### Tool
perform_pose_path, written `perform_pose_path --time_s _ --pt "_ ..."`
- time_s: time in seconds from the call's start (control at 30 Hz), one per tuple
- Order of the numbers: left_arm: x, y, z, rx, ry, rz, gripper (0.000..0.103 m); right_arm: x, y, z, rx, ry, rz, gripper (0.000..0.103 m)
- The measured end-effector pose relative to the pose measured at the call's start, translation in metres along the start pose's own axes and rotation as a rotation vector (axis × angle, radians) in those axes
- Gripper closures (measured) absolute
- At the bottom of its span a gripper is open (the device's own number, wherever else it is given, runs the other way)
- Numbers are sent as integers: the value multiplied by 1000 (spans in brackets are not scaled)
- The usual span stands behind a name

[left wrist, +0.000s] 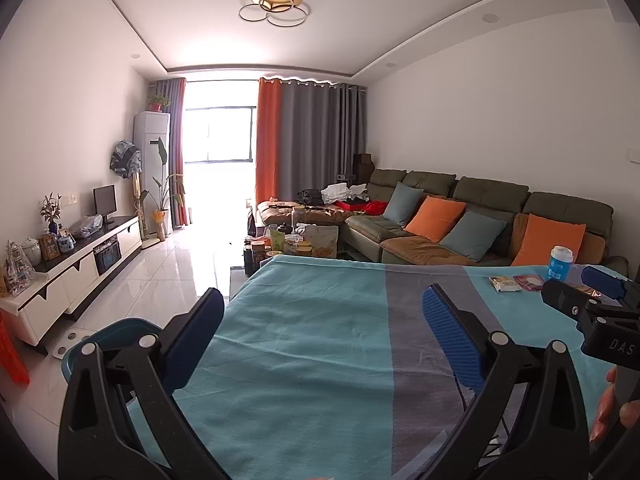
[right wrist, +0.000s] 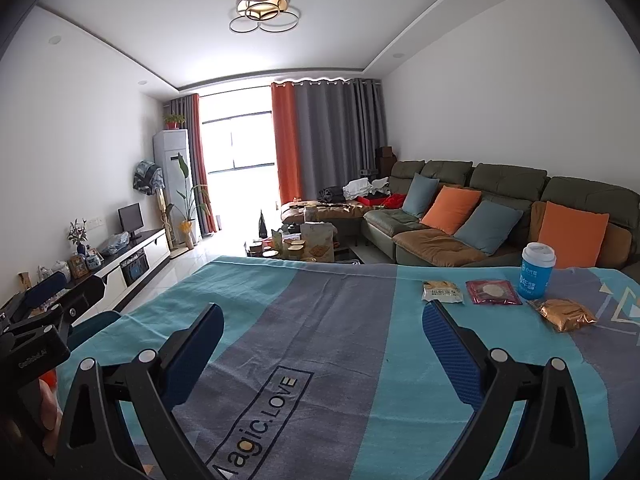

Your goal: Collect trash

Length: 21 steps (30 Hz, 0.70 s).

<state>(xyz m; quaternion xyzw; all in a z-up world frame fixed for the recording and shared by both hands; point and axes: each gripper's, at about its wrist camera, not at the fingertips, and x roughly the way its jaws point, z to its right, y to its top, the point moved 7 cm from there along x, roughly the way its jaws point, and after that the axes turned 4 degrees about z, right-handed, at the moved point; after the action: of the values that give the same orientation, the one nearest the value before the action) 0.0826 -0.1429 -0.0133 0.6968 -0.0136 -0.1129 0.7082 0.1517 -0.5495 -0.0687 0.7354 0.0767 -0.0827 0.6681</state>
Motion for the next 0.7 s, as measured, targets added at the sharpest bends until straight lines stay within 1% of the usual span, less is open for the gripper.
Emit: perform_pose_path --time_s 0.7 --pt "1 1 -1 3 4 1 5 -3 2 1 0 -4 6 7"
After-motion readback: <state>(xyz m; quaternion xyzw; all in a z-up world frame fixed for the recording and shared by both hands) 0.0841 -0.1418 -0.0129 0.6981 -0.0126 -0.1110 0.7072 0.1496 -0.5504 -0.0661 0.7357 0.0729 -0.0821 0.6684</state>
